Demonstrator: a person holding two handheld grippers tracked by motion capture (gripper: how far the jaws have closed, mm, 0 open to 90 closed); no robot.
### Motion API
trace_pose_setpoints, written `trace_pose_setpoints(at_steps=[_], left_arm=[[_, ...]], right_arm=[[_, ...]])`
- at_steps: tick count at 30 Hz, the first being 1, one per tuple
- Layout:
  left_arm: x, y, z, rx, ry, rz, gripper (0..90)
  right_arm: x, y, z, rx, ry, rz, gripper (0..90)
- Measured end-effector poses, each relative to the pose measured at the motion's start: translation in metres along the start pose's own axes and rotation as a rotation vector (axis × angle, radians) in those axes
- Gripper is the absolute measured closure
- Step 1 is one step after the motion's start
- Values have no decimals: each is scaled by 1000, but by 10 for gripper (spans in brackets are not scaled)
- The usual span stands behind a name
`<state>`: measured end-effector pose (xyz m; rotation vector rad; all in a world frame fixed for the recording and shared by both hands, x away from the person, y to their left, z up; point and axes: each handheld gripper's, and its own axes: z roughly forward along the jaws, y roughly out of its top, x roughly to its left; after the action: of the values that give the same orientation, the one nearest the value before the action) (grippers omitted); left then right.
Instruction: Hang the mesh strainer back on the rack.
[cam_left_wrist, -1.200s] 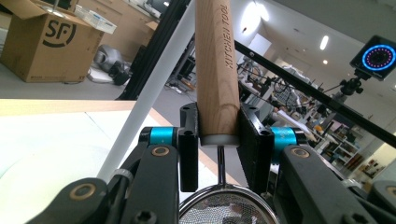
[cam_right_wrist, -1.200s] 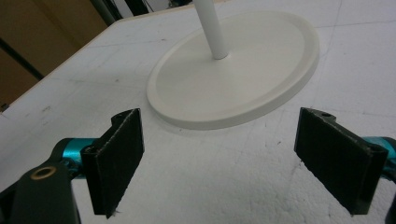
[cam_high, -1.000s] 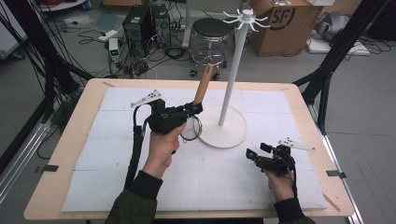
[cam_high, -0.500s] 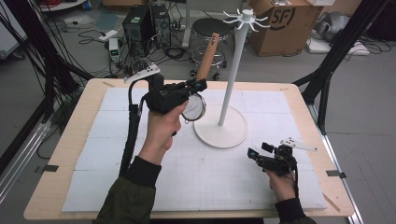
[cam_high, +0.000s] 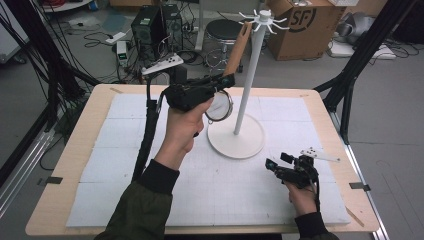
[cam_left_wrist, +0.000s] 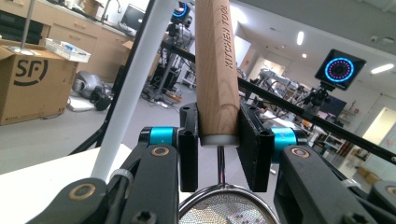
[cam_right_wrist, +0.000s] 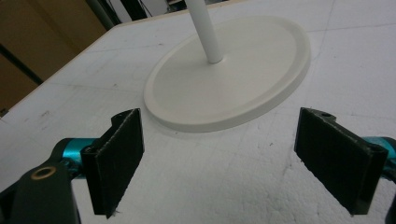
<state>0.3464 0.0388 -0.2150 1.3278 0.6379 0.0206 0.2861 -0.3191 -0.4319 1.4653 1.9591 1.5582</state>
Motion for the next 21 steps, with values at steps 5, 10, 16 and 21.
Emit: trace_pose_setpoints(at_steps=[5,10,16,21], left_arm=[[4,2,7,-2,0,-15,715],[4,0,12,2,-19,-20,715],[7,0,15,-2,2,-12,715],[9,-1,17,1,5,-11,714]], right_arm=[[0,0,-1,-3,1,-1,148],[-1,0,-2,-5,1,-1,148],[-1,0,-2,-4,3,-1,148],[-1,0,-2,-6,4,2,148]])
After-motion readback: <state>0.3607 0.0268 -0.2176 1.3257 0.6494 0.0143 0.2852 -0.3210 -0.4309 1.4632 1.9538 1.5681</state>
